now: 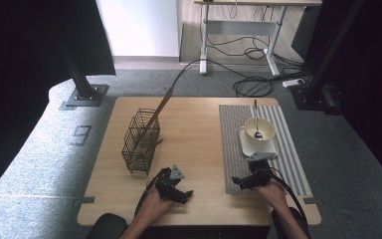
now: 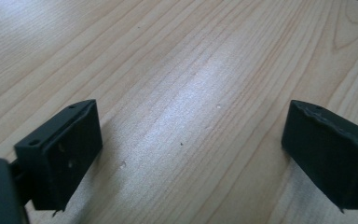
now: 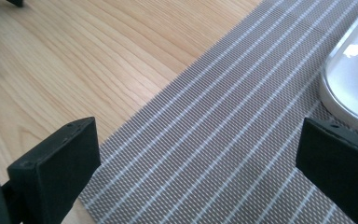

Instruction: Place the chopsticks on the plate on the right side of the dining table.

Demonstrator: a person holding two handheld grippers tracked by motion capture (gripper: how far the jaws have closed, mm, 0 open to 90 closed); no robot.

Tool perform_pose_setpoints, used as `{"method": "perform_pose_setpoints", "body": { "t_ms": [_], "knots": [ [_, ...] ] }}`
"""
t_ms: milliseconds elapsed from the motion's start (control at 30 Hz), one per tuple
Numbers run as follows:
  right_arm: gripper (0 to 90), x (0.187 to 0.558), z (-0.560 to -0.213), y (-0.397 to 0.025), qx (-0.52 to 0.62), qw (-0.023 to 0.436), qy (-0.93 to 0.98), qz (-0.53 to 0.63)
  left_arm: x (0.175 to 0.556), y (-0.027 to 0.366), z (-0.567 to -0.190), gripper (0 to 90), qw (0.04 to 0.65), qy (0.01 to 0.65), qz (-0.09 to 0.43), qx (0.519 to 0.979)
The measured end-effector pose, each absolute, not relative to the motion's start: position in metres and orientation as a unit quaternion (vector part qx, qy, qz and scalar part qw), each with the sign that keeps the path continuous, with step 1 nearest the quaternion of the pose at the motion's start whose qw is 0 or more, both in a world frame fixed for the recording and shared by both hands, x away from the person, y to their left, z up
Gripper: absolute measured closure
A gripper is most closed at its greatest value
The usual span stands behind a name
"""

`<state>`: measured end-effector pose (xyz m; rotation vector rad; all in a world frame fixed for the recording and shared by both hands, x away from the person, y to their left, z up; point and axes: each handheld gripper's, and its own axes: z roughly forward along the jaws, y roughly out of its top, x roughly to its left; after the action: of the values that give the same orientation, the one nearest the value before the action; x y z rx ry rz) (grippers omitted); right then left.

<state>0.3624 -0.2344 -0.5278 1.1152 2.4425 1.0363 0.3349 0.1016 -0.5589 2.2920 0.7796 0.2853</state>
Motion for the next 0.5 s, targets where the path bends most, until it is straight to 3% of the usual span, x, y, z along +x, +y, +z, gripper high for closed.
{"method": "perform_pose_setpoints", "body": {
  "t_ms": [500],
  "knots": [
    [0.0,0.372,-0.500,-0.213,0.343,0.118,0.855,0.369,0.335,0.102,-0.559,6.2,0.345,0.300,0.110,0.883]
  ]
}}
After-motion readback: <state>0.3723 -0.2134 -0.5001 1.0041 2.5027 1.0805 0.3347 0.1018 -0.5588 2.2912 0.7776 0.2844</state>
